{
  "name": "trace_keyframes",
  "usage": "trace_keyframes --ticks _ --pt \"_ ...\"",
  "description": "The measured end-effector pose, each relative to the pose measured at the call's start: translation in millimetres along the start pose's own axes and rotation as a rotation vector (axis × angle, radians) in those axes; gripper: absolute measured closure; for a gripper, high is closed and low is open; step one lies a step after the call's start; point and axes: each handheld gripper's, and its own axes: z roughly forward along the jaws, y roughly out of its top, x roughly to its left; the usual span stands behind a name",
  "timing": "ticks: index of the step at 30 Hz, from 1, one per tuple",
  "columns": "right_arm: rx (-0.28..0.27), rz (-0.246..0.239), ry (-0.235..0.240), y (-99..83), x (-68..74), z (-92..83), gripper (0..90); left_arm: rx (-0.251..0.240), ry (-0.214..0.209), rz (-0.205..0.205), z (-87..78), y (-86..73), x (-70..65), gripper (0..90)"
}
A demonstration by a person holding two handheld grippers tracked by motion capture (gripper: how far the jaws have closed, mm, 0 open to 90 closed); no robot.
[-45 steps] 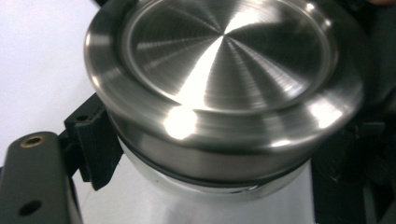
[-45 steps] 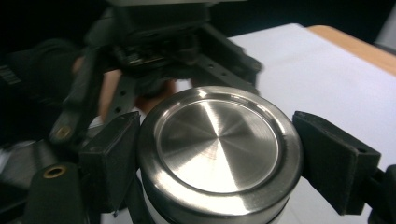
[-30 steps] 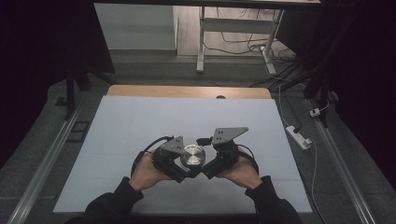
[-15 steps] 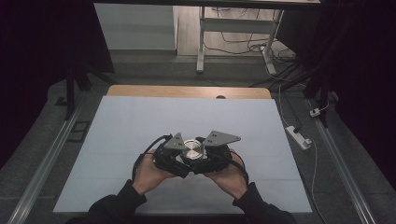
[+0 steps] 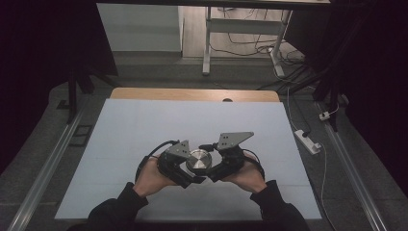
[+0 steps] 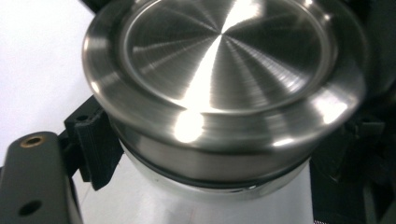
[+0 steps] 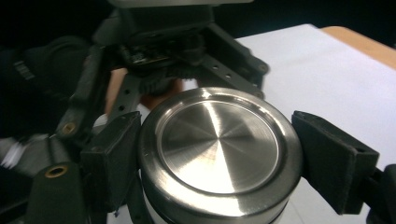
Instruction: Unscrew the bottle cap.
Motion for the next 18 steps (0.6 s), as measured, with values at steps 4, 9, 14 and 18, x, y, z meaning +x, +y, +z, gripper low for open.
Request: trace_keyframes --ticks 4,9,14,18 --pt "-0.014 -0.015 0.099 -4.2 -7.8 -3.2 19.7 0.004 -0.04 0.022 3.4 -0.1 -1.7 15.6" --pt "-0.006 -0.014 0.083 -5.0 -7.6 -3.1 17.2 0.003 -0.028 0.015 4.3 -0.6 -1.4 15.6" --pt "-0.018 0.063 -0.049 1.0 -1.6 -1.5 9.2 -0.012 0.053 -0.032 -0.4 -0.7 0.5 15.6" --pt "-0.04 0.123 -0.178 4.0 5.6 3.8 9.6 -0.023 0.125 -0.094 -1.2 -0.4 0.3 15.6"
